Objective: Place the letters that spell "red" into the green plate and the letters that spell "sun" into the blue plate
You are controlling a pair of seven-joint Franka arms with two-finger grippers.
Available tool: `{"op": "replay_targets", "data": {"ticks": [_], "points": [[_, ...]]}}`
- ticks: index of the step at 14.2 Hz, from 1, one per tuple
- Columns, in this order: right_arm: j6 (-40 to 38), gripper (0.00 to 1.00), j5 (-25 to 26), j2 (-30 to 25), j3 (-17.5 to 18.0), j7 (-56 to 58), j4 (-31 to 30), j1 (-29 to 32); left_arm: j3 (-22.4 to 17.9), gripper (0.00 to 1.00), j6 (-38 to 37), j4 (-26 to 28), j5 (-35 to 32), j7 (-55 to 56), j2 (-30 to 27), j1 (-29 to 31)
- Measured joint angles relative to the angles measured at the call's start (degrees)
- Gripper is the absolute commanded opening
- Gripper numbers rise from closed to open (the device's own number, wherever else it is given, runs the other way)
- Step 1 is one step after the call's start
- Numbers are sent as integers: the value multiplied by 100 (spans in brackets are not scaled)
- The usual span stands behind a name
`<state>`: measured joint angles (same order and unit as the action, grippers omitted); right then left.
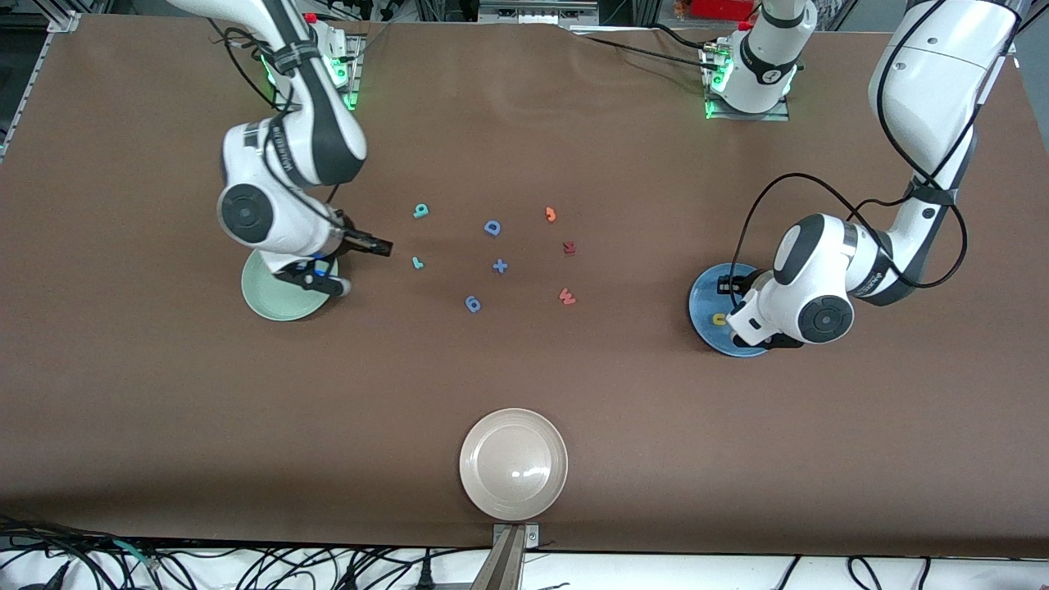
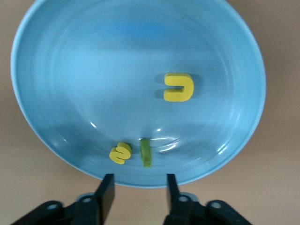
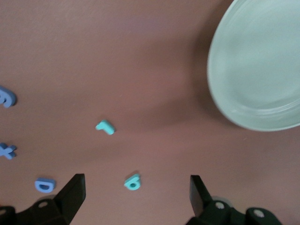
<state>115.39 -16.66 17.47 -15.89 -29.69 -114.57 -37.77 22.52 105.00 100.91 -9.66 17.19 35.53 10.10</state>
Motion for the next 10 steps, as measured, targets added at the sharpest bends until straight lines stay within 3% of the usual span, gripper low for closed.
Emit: {"op": "replay_targets", "data": {"ticks": [5,10], "points": [[536,97,-8,111,528,-327,-523,2,22,100,3,-94,0,0,-22,-2],[2076,96,-11,350,1366,-764,-1404,-14,91,100,-352,-512,0,0,-592,-5]]}}
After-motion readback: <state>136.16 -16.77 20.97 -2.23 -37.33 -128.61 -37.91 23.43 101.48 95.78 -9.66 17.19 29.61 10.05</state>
